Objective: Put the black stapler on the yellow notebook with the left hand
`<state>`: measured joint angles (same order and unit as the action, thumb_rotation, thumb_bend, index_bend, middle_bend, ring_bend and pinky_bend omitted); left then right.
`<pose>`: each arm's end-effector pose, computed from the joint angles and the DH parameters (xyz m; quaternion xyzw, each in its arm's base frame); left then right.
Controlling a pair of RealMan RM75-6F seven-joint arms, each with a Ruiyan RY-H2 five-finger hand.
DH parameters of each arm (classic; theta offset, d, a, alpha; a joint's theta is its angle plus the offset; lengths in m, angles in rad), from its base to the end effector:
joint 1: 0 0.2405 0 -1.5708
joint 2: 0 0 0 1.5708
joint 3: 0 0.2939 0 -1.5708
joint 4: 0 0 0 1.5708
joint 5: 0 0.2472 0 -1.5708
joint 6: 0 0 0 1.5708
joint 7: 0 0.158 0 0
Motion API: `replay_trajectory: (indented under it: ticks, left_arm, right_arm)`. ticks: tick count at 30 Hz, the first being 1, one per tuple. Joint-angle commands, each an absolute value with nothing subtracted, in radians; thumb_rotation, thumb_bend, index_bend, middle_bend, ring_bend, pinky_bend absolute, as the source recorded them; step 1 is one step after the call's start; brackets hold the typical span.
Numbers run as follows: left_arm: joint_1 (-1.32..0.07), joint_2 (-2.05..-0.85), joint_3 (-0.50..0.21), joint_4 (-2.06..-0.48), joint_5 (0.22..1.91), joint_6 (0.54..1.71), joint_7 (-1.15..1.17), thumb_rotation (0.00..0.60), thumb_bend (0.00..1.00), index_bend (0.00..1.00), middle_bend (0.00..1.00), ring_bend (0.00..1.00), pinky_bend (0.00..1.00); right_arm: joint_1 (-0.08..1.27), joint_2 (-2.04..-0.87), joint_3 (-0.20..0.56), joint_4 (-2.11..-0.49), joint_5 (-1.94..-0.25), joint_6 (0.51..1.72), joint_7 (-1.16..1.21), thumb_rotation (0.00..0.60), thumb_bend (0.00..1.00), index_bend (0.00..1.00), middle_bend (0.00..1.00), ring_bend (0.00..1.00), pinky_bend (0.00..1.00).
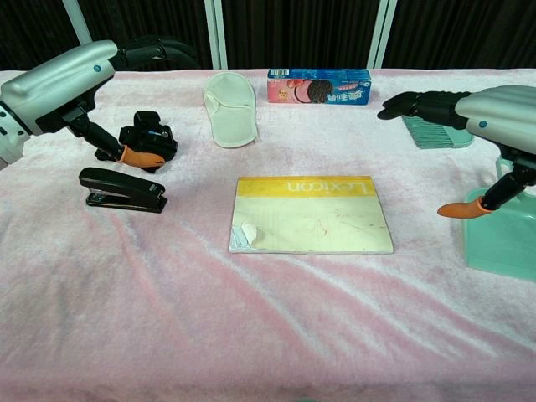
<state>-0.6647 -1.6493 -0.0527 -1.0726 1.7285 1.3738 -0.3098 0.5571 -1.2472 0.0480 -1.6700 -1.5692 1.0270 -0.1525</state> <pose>-0.2003 0.3682 -0.0381 -0.7210 -0.2743 -0.5630 0.2964 -0.2173 -0.3130 0.0198 0.8003 -0.3030 0.3720 0.3596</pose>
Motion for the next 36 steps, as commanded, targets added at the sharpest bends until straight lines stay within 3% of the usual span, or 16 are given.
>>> replay_trajectory:
  ticks: [1, 36]
  left_arm:
    - [-0.666, -1.655, -0.048, -1.066, 1.735, 1.382, -0.309, 0.6, 0.07, 0.17, 0.09, 0.0, 0.11]
    - [-0.673, -1.587, -0.052, -1.102, 1.713, 1.376, -0.238, 0.6, 0.07, 0.17, 0.11, 0.0, 0.13]
  right_arm:
    - [0.557, -1.245, 0.047, -1.669, -1.566, 1.028, -0.149, 0.6, 0.13, 0.03, 0.0, 0.03, 0.1]
    - [0.552, -1.229, 0.052, -1.663, -1.538, 1.051, -0.145, 0.6, 0.13, 0.03, 0.0, 0.03, 0.1]
